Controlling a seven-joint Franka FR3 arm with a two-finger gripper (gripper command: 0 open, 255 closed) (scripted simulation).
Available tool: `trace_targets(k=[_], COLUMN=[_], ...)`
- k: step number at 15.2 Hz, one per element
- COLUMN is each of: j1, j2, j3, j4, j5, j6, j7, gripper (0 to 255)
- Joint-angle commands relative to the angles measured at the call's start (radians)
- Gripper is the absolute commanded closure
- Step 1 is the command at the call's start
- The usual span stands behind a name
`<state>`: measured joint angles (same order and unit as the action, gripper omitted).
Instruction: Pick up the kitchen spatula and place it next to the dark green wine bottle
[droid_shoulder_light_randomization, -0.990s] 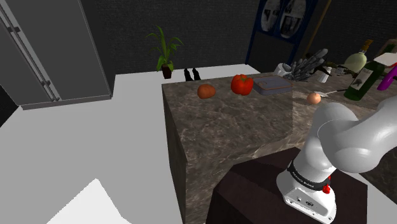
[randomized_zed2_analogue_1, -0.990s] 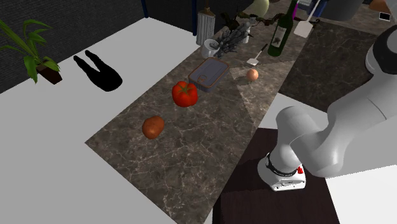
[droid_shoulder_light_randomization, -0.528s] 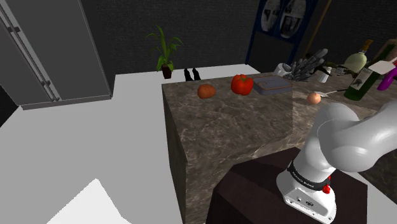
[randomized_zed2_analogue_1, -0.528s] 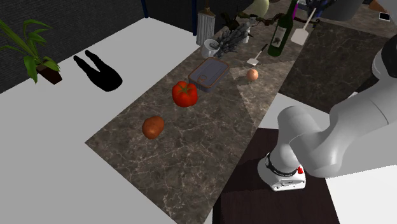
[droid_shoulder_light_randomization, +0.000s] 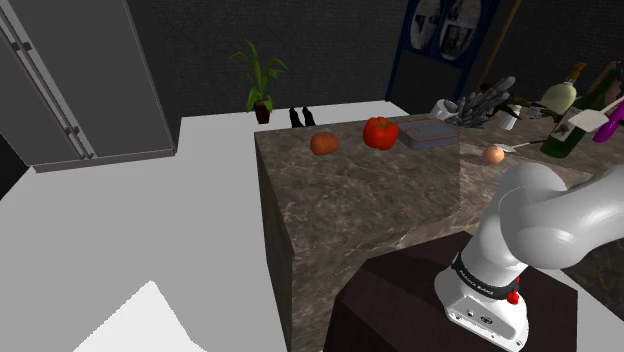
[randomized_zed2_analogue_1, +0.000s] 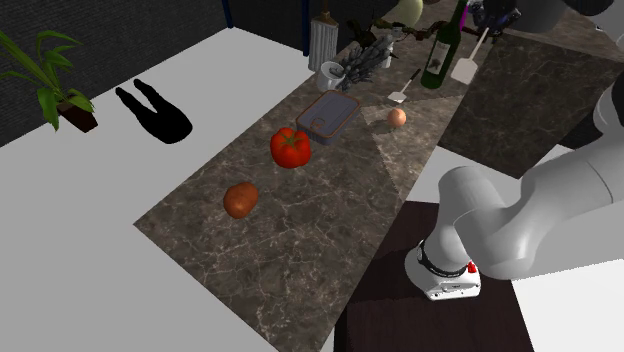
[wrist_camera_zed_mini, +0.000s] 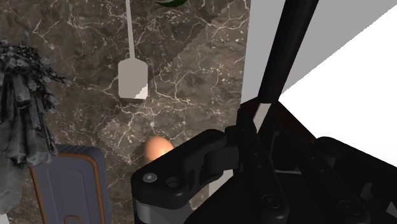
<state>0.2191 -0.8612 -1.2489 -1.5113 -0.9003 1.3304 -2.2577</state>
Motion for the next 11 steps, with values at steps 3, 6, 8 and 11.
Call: trace_targets(k=[3,6,8,11], j1=[-0.032,-0.048,-0.058,-0.071], j2=[-0.029,-0.048,-0.060,-0.077], j3=[0.001,-0.004,-0.009,-0.018], j4=[-0.072,-0.117,-0.146,-0.186], j5=[-0.015,-0.027,-0.035,-0.048], j6=[0.041,0.069,0.087,0.114], j7=[0.019,0.032,0.040,0.052], gripper=[255,255,255,255])
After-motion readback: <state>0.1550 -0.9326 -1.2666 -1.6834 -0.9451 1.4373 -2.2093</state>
